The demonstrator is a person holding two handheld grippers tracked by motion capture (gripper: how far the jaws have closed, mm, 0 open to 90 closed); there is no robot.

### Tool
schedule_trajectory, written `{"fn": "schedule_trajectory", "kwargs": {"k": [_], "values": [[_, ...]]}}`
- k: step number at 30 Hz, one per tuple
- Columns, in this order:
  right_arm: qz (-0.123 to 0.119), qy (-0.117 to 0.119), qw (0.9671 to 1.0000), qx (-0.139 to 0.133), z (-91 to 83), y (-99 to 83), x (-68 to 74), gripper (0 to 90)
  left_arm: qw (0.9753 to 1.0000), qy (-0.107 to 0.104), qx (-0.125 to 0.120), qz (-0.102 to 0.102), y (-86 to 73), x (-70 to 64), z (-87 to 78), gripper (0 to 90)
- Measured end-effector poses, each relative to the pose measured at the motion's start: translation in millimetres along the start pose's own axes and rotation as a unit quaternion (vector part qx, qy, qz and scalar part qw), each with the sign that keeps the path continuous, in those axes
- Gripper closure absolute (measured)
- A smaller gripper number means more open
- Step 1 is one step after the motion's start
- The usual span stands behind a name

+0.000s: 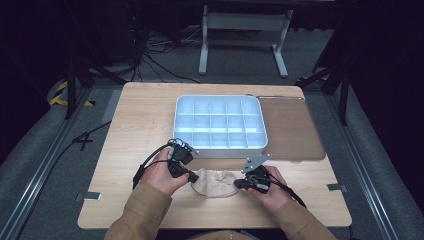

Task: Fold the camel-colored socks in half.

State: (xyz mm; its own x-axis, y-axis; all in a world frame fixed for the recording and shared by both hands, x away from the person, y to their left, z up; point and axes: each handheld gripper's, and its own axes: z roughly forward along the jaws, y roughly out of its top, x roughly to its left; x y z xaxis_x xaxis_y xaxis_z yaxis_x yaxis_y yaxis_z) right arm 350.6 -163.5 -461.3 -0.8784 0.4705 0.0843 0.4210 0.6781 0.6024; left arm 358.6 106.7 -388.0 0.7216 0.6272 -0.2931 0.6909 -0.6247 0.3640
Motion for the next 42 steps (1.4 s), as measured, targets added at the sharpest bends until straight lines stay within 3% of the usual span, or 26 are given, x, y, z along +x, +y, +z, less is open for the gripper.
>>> {"fn": "schedule_trajectory", "kwargs": {"k": [8, 21, 42], "values": [[0.003, -0.003, 1.0, -0.007, 0.2, -2.0, 0.4, 89.8, 0.9999, -0.007, -0.004, 0.014, 14.0, -7.8, 6.5, 85.9], [0.005, -0.006, 0.9999, -0.013, 0.0, -4.2, 1.4, 89.8, 0.9987, -0.012, 0.017, 0.047, 39.7, -22.9, 29.8, 85.9], [0.007, -0.006, 0.9998, -0.015, 0.1, -4.8, 1.1, 89.6, 0.9975, -0.024, 0.034, 0.056, 55.6, -28.7, 60.6, 85.7]]}}
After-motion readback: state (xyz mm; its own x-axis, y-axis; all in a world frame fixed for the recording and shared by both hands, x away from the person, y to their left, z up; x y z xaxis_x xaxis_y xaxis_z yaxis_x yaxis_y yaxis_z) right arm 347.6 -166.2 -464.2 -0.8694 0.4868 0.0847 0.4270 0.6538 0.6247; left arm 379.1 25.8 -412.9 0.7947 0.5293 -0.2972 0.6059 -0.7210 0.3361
